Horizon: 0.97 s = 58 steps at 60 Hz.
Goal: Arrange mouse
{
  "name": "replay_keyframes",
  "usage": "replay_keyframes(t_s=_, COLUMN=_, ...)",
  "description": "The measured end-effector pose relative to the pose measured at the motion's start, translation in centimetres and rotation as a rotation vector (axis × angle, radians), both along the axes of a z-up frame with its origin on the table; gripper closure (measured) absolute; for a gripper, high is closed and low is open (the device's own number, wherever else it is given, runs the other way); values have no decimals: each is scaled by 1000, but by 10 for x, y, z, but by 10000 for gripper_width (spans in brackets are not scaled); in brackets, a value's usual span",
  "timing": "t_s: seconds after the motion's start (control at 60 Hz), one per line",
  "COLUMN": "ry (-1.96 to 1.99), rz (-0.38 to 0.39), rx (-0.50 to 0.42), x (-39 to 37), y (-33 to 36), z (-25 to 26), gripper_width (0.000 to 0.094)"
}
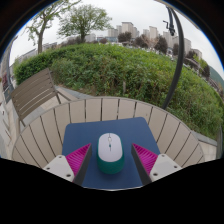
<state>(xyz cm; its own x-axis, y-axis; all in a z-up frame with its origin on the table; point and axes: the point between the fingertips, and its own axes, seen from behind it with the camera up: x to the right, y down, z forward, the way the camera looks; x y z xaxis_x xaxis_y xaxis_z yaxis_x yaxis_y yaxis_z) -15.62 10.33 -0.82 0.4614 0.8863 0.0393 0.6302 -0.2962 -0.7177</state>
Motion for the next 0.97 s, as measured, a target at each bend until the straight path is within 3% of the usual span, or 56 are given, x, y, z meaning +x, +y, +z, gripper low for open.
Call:
replay_keyframes(t_s=0.017, ry=-4, rz=-4, rx=3, x=4, y=-1, z=7, gripper_width=67)
replay_keyframes(t_s=0.05, ry=-6, rz=-6, rx=2, x=12, y=-5, z=21, gripper_width=109)
replay_keyframes(t_s=0.283, ry=-15, rz=-26, rx=21, x=132, y=-88, z=163, gripper_width=89)
replay_keyframes(t_s=0.383, ry=-25, rz=-1, rx=24, x=195, y=-137, z=191, gripper_width=88)
replay_keyframes(t_s=0.5, ry=-21, rz=6, rx=3, x=260, y=-185, z=206, gripper_width=85)
replay_keyframes(t_s=0.667, ry=-78, rz=3, rx=56, x=330, y=-215, z=202, gripper_width=85)
replay_keyframes(t_s=0.883, ry=-89, rz=-44, rx=43, x=359, y=-223, z=192, gripper_width=83)
replay_keyframes(t_s=0.967, ry=-79, rz=-29, rx=31, x=357, y=-229, z=195, gripper_width=84)
